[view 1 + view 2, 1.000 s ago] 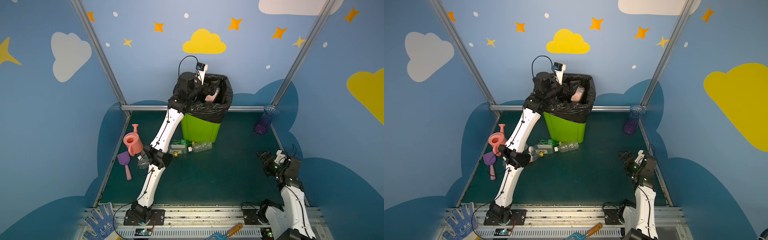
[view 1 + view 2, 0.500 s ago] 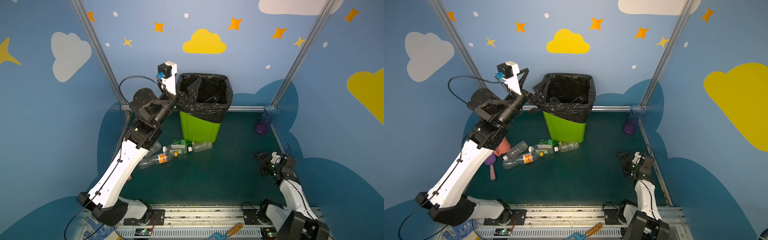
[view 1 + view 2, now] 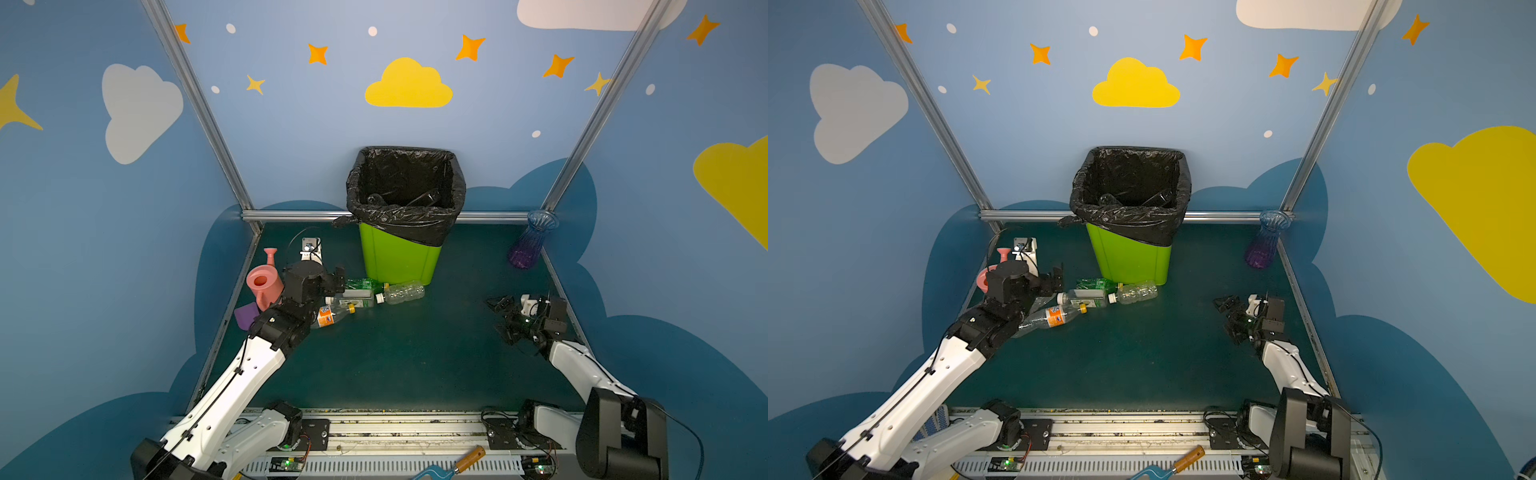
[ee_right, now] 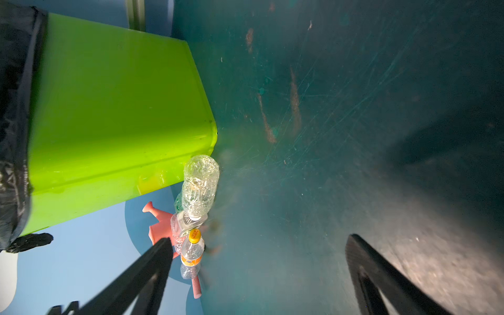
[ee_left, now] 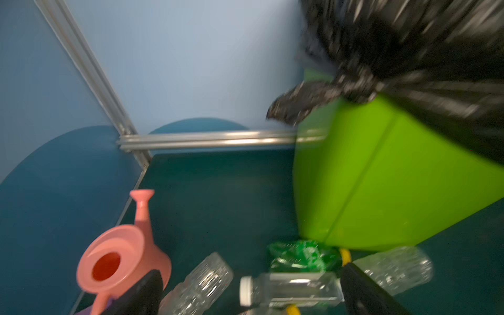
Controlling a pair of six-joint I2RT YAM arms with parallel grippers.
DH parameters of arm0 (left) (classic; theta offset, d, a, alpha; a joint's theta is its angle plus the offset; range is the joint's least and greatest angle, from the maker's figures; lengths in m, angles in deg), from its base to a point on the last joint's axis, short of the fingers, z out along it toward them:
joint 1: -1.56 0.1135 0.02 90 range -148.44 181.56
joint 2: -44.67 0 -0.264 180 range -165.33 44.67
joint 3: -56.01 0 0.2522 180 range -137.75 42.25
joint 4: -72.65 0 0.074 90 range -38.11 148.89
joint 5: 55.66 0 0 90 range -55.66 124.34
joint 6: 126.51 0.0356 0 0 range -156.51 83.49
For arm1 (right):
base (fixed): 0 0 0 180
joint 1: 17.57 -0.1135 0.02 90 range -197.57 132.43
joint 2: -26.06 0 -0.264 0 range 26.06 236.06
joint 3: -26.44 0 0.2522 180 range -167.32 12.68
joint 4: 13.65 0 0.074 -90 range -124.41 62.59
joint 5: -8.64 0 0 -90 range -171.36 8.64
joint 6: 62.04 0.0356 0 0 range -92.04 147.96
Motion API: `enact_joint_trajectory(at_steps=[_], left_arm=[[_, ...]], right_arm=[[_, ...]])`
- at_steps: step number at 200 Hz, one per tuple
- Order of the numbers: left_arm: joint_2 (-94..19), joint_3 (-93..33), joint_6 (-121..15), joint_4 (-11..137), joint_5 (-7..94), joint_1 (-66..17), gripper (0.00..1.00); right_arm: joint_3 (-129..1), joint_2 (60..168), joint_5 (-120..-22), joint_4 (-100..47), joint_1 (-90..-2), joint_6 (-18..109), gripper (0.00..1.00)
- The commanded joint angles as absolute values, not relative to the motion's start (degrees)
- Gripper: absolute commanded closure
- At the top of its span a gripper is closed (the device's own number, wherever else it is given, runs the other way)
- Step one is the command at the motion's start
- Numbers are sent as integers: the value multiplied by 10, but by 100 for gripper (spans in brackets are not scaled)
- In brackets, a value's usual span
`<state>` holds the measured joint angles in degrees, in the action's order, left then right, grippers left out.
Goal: Throw the plastic bottles in the bin
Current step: 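Lower the left gripper toward the bottles beside the pink watering can, then grasp the orange-labelled clear bottle with the left gripper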
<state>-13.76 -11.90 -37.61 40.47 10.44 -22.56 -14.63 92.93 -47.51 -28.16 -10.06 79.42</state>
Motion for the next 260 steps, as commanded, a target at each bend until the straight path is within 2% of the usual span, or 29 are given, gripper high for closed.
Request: enact_joint_trajectory(at_steps=[1,14,26,73,124,165,213,260], left_arm=[[-193,-136,-398,234,29,-223,0],[-206,-136,-473,200,28,-222,0],[-201,-113,-496,209,75,-222,0],[-184,-61,-629,227,68,-208,0],[-153,10,-960,271,137,-172,0],[-141,53,-1158,308,133,-166,0],[-182,48,-1207,330,148,-131,0],[-223,72,-1287,371,183,-120,4]], right_arm=[[-173,946,-481,-274,-105,787,3],[-184,957,-477,-279,-105,782,3],[-191,966,-474,-279,-105,780,3],[-193,983,-466,-275,-107,779,3],[-189,993,-459,-270,-107,777,3],[-189,994,-457,-274,-105,770,3],[-183,995,-454,-277,-98,765,3],[-179,999,-452,-279,-88,762,3]])
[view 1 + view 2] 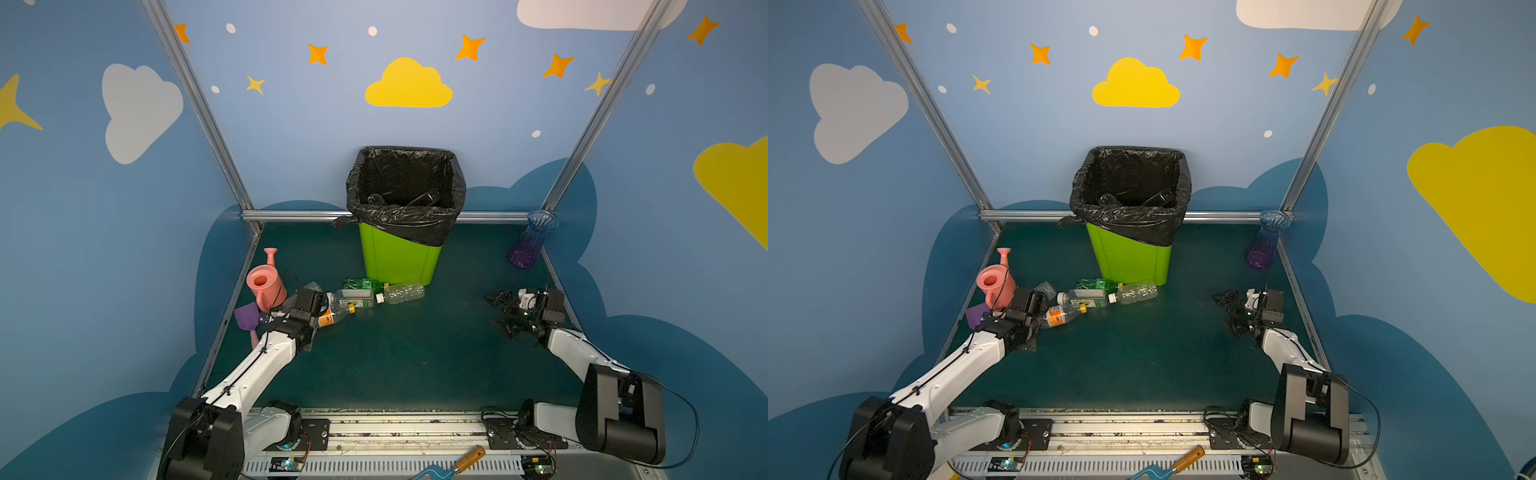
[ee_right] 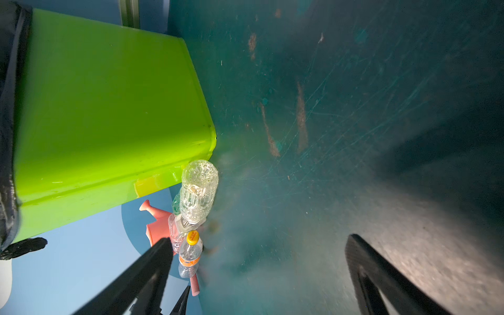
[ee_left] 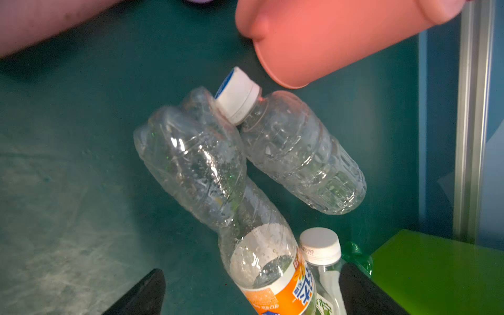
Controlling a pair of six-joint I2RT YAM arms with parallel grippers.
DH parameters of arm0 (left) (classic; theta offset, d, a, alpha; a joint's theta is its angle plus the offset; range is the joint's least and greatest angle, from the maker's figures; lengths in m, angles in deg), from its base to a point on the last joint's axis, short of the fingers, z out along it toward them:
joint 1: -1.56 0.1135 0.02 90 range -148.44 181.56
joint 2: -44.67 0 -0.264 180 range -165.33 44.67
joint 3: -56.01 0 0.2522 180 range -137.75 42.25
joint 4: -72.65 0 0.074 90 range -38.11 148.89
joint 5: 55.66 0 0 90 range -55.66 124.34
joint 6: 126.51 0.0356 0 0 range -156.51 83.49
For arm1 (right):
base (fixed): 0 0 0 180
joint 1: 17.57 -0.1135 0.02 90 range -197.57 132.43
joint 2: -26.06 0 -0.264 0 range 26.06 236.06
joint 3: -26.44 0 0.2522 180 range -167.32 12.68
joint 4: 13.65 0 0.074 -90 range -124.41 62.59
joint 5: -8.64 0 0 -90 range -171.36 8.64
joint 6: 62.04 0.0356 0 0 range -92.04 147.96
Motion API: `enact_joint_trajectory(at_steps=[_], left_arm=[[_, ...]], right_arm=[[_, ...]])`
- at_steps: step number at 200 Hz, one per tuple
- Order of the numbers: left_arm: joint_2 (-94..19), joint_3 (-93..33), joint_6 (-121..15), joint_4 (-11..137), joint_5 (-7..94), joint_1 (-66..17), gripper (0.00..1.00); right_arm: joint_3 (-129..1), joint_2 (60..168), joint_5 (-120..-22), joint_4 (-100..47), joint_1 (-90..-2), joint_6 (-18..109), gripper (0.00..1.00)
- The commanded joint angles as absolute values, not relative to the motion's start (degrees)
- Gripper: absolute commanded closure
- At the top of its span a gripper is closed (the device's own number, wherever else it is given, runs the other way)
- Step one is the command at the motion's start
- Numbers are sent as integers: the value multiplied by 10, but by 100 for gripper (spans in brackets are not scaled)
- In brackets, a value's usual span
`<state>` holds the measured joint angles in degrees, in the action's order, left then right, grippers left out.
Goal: Throw the plastic bottles in the bin
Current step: 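Grasp the orange-labelled clear bottle with the left gripper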
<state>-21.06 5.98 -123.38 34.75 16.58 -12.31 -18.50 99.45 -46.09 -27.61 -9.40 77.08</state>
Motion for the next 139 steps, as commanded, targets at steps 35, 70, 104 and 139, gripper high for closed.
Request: enact_joint_trajectory(at_steps=[35,70,104,139], left_arm=[[-257,58,-1285,383,185,-110,8],[-295,48,-1294,388,201,-101,11],[-325,44,-1310,396,212,-94,13],[-360,25,-1306,399,221,-88,15]], right_arm=[[-177,1001,-452,-280,-83,760,3],[-173,999,-454,-286,-78,758,3],[-168,990,-458,-290,-70,759,3],[-166,983,-460,-297,-65,759,3]])
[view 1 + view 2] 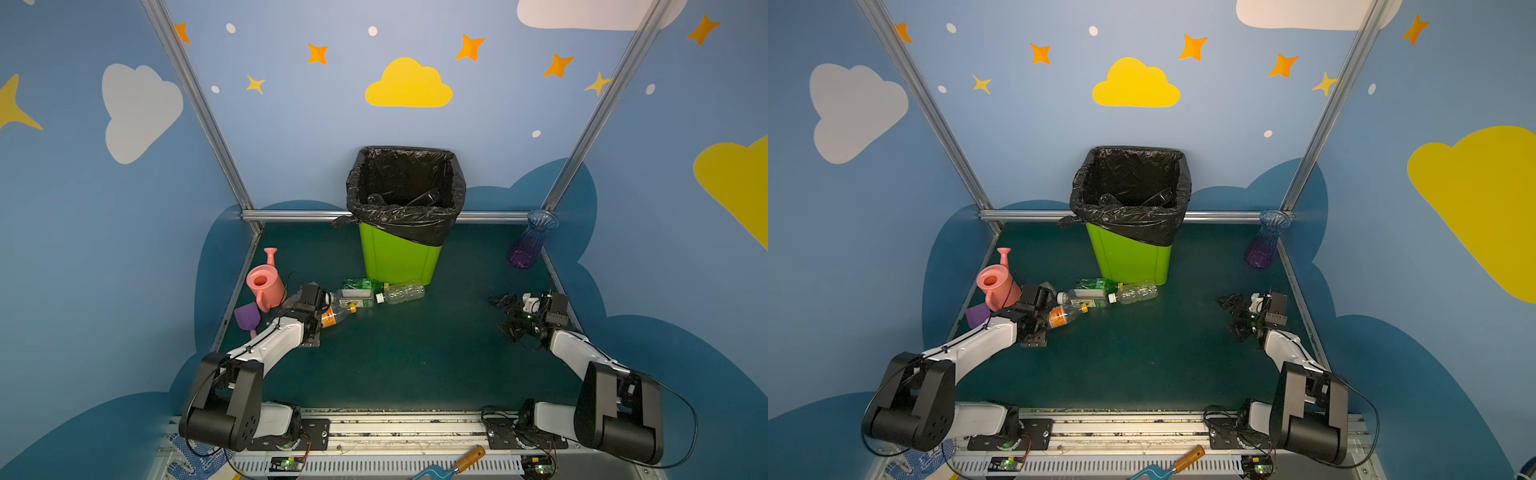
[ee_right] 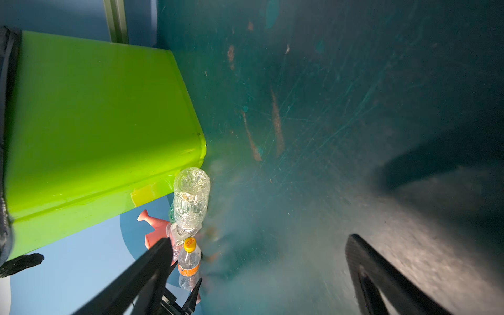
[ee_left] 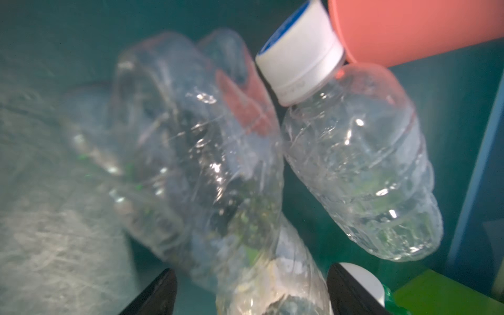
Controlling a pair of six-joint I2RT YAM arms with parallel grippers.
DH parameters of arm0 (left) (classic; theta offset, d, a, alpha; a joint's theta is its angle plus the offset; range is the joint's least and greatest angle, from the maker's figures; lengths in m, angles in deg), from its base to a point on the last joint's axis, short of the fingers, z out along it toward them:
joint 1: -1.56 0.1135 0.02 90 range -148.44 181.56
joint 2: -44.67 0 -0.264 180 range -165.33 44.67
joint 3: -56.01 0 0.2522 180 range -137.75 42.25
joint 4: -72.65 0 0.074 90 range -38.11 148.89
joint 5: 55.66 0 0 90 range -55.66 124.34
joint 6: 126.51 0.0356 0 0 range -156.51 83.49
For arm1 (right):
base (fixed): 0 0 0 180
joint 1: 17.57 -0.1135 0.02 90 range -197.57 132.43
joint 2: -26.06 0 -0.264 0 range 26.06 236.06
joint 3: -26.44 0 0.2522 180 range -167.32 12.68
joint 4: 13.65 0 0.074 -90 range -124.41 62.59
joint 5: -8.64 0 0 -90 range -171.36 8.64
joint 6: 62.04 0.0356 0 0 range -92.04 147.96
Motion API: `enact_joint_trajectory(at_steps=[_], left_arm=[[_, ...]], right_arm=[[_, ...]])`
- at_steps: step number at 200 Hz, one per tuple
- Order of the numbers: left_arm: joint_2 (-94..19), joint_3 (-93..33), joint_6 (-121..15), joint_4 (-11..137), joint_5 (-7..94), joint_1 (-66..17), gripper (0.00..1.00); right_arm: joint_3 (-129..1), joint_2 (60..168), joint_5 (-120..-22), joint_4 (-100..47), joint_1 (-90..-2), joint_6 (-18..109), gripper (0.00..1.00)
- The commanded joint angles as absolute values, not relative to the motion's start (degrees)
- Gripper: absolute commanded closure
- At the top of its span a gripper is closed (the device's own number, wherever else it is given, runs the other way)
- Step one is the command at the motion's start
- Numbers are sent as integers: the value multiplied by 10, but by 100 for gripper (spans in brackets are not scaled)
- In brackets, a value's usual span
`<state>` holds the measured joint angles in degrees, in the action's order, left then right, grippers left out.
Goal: Throw the plastic bottles in the bin
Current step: 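Grasp the orange-labelled clear bottle with the left gripper, then lift the orange-labelled bottle with the left gripper up over the bin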
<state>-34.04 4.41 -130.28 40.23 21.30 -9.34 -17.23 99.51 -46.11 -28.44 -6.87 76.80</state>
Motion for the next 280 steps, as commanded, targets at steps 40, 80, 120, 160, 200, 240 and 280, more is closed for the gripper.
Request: enact_joint_trajectory(at_steps=[40,80,120,160,200,240,280], left_arm=[[-380,32,-1306,417,244,-80,19],[-364,52,-1306,431,255,-75,35],[-302,60,-1292,436,266,-75,49],[-150,28,-1214,428,226,-75,52],[1,-100,-1015,469,93,-67,54],[12,-260,-786,594,25,-58,52],[-136,-362,-762,684,105,-57,51]], right_arm=[[-160,971,-465,-303,-60,760,3],[-154,959,-466,-308,-56,760,3],[-157,951,-466,-311,-54,762,3],[-171,941,-468,-327,-51,758,3],[-198,935,-465,-342,-45,753,3],[-200,931,-464,-344,-39,752,3],[-189,922,-454,-340,-29,754,3]])
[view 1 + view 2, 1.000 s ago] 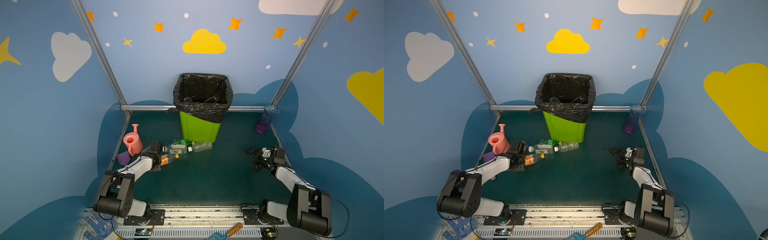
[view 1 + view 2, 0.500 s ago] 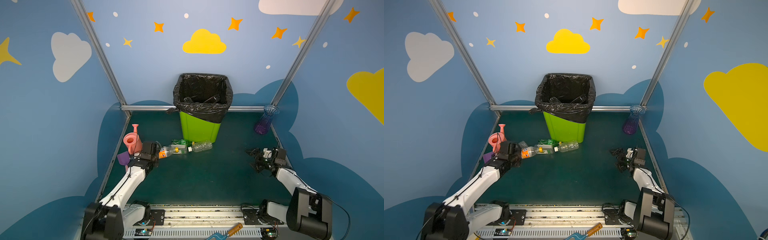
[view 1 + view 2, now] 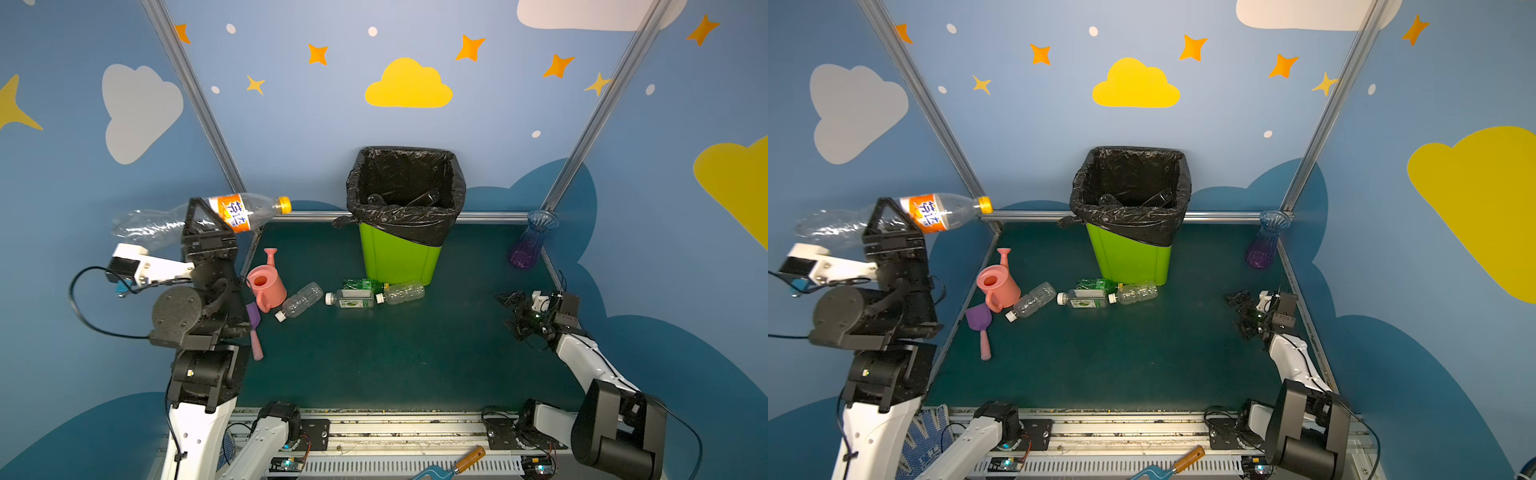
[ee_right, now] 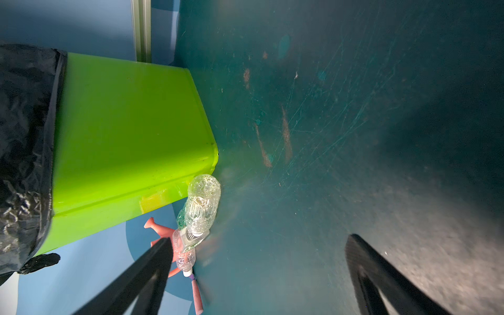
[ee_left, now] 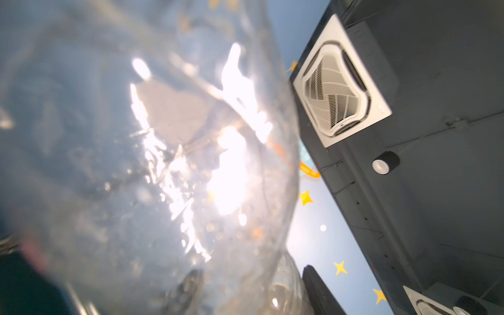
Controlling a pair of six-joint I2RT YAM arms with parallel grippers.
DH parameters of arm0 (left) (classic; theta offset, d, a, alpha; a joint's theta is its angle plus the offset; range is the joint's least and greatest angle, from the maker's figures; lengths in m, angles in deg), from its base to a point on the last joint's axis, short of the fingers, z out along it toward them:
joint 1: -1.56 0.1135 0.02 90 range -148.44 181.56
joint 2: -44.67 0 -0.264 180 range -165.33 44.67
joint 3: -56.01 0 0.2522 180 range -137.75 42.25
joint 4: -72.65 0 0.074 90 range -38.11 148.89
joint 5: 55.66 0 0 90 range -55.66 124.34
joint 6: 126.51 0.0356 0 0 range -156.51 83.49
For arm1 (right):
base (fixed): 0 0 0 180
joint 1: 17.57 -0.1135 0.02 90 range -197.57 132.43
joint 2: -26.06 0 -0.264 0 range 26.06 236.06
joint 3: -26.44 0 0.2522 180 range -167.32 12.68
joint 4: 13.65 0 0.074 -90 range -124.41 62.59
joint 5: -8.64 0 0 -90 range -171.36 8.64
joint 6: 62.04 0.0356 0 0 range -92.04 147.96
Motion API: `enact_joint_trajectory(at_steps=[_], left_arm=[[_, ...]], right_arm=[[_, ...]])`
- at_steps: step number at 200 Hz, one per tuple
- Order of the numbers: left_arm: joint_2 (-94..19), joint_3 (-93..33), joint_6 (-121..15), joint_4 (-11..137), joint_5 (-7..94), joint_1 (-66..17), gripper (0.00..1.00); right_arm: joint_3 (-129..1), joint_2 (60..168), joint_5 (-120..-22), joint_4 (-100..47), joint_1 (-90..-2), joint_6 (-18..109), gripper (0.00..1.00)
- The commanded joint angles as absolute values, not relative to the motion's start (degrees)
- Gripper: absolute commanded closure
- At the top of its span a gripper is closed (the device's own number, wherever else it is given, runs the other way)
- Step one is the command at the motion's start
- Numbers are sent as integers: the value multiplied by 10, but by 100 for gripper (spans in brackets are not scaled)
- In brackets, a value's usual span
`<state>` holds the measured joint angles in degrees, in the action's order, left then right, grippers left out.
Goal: Throw the plastic bottles in the bin
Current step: 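Lift the orange-labelled bottle with the left gripper up over the bin, then open the left gripper to drop the orange-labelled bottle into the bin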
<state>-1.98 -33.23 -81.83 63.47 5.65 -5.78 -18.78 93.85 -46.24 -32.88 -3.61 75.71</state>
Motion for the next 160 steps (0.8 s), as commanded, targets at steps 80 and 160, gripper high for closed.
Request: enact_joint_trajectory(at_steps=[80,160], left_arm=[[-814,-1222,-707,338,448,-171,25],[-573,-916,-553,413,365,-203,0]], right_arm=[[-180,862,-453,-359,-22,769,3],[-147,844,-476,-350,-18,785,2]])
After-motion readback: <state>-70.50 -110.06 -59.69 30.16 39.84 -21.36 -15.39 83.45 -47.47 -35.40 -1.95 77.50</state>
